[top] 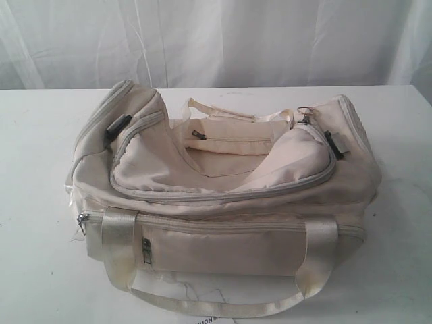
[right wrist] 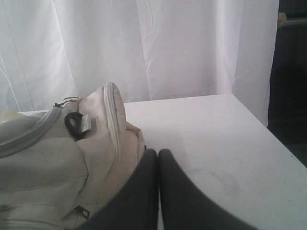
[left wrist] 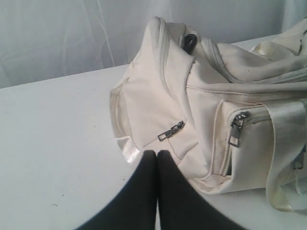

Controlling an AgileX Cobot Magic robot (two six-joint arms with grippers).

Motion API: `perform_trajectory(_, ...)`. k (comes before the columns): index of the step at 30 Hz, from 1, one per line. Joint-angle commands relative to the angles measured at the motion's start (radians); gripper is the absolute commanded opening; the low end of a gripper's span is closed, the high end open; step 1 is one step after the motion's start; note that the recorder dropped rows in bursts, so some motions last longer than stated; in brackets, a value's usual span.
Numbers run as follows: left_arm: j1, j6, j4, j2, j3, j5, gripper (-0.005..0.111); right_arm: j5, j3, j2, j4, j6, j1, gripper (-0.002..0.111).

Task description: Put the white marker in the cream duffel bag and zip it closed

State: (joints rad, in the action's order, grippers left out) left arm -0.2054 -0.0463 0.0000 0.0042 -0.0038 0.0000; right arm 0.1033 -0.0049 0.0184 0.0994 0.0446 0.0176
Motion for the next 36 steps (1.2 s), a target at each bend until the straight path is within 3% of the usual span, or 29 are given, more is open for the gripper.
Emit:
perform_trajectory(1, 0.041, -0.005, -0.008, -0.004, 0.004, -0.005, 0.0, 0.006, 0.005, -0.006, -0.001, 0.004, 0.002, 0.0)
perform_trajectory(36, 0.053, -0.003, -0.008, -0.004, 0.004, -0.005, 0.0, 0.006, 0.005, -0.006, -0.001, -0.02, 0.002, 0.0)
